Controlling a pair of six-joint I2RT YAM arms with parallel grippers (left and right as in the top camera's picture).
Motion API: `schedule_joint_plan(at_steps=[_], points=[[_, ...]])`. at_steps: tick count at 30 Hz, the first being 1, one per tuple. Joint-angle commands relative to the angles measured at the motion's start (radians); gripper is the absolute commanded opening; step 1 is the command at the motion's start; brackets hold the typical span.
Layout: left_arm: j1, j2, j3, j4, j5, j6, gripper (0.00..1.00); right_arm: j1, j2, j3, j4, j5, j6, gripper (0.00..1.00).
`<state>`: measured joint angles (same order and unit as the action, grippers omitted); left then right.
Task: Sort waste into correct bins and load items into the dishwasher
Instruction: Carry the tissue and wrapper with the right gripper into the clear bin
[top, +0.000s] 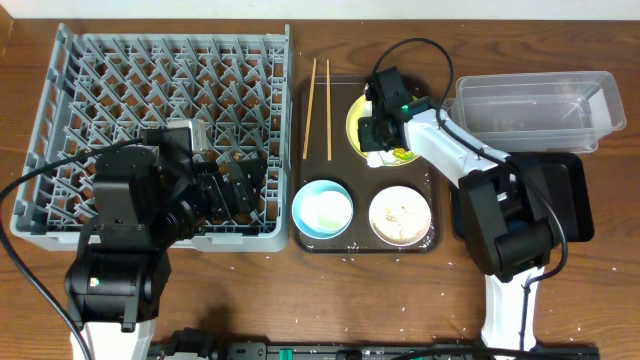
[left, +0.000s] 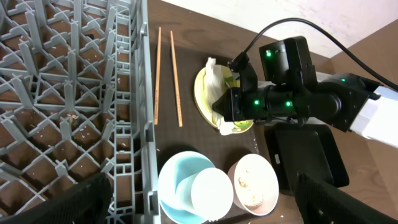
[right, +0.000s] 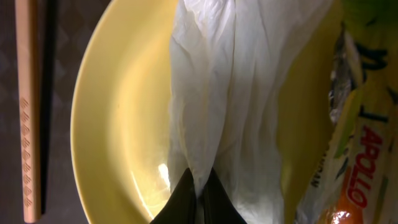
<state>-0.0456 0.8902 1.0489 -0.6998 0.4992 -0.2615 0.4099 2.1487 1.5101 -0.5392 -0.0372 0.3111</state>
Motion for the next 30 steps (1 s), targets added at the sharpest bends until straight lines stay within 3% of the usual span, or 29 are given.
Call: schedule_joint_plan(at_steps=[1, 7, 10, 14, 19, 20, 22, 23, 25, 28, 30], points=[[0.005, -0.003, 0.019, 0.0, 0.016, 0.013, 0.95, -0.011, -0.079, 0.024, -0.014, -0.069, 0.01, 0.01], [0.005, -0.003, 0.019, 0.0, 0.017, 0.013, 0.95, -0.105, -0.356, 0.028, -0.03, -0.1, 0.035, 0.01], [0.005, -0.003, 0.019, 0.0, 0.017, 0.013, 0.95, -0.213, -0.455, 0.028, -0.087, 0.038, 0.221, 0.01], [0.005, -0.003, 0.019, 0.0, 0.017, 0.013, 0.95, -0.344, -0.447, 0.021, -0.203, 0.221, 0.449, 0.01], [0.005, -0.003, 0.019, 0.0, 0.017, 0.013, 0.95, -0.481, -0.326, 0.011, -0.19, 0.201, 0.591, 0.01], [0.005, -0.003, 0.019, 0.0, 0.017, 0.013, 0.95, -0.486, -0.306, 0.011, -0.192, 0.183, 0.59, 0.06], [0.005, -0.003, 0.019, 0.0, 0.017, 0.013, 0.95, -0.486, -0.29, 0.011, -0.189, 0.109, 0.541, 0.29], [0.005, -0.003, 0.019, 0.0, 0.017, 0.013, 0.95, -0.483, -0.291, 0.012, -0.164, 0.046, 0.46, 0.36], [0.005, -0.003, 0.019, 0.0, 0.017, 0.013, 0.95, -0.478, -0.309, 0.014, -0.117, -0.066, 0.335, 0.41], [0.005, -0.003, 0.019, 0.0, 0.016, 0.013, 0.95, -0.391, -0.364, 0.014, -0.047, -0.309, -0.01, 0.44], [0.005, -0.003, 0.019, 0.0, 0.017, 0.013, 0.95, -0.309, -0.364, 0.014, -0.067, -0.278, -0.086, 0.46]])
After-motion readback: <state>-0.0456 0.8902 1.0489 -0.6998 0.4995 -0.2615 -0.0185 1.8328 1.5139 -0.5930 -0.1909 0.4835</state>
